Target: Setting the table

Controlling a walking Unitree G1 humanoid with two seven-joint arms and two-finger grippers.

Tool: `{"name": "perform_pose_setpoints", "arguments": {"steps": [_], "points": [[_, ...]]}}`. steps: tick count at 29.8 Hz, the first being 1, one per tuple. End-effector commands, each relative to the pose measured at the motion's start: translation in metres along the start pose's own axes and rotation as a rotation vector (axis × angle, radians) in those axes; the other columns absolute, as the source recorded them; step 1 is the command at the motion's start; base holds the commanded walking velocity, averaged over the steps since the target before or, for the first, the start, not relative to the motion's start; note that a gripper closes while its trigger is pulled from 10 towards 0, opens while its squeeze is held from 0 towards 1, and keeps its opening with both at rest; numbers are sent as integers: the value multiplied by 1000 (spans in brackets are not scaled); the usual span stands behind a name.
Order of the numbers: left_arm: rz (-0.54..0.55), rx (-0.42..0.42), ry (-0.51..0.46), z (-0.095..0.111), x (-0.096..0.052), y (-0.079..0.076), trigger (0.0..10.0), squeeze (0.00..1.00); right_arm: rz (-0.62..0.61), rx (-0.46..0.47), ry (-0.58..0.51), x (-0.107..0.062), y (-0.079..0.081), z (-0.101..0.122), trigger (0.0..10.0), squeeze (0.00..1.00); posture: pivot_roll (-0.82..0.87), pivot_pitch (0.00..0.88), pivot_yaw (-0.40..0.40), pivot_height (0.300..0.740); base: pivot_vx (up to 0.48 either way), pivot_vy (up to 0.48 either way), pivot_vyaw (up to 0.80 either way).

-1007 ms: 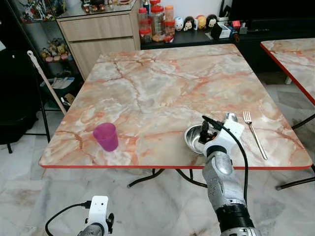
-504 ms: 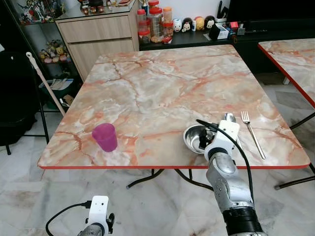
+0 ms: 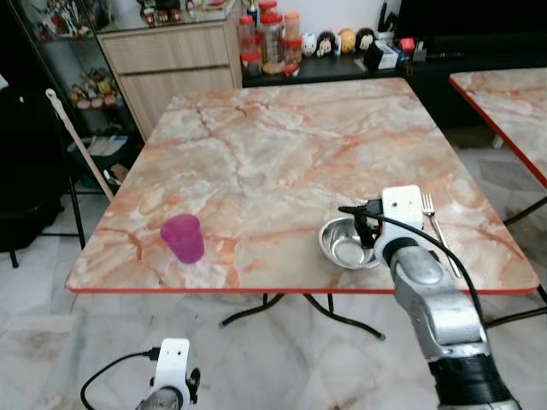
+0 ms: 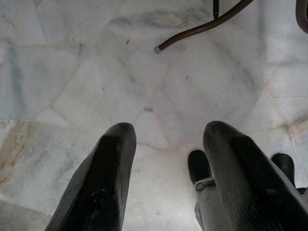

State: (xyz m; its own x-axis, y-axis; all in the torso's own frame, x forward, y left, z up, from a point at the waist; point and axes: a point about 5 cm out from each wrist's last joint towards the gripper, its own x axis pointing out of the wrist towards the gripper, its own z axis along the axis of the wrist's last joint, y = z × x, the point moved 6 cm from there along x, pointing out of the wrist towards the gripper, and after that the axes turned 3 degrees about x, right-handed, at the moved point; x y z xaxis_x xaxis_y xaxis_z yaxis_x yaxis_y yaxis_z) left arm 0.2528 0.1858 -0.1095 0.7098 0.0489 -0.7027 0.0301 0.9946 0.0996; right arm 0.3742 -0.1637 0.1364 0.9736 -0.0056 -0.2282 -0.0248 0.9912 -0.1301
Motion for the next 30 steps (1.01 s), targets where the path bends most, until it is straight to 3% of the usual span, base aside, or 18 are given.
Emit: {"name": "perform_pose_setpoints", "arguments": {"steps": [1,11,17,23,26,30], "points": [[8,-6,-5,0,0,3,10000,0,26,-36,27,-8,4,-4,10000,0,-43,28,69,740,0,0,0],[-2,0,-10,1,0,2,10000,0,-1,-89,130,-30,-13,-37,10000,0,-56,42,67,740,0,0,0],[0,4,-17,3,0,2,10000,0,-25,-86,4,-32,-17,-15,10000,0,-64,45,69,740,0,0,0],[-7,2,-27,6,0,-1,10000,0,5,-2,-112,-31,-13,-10,10000,0,-62,44,65,740,0,0,0],[-8,4,-29,6,1,-2,10000,0,2,-53,-139,-31,-14,-14,10000,0,-59,43,63,740,0,0,0],[-9,4,-30,6,1,-2,10000,0,-34,-52,-130,-31,-22,-22,10000,0,-55,42,62,740,0,0,0]]}}
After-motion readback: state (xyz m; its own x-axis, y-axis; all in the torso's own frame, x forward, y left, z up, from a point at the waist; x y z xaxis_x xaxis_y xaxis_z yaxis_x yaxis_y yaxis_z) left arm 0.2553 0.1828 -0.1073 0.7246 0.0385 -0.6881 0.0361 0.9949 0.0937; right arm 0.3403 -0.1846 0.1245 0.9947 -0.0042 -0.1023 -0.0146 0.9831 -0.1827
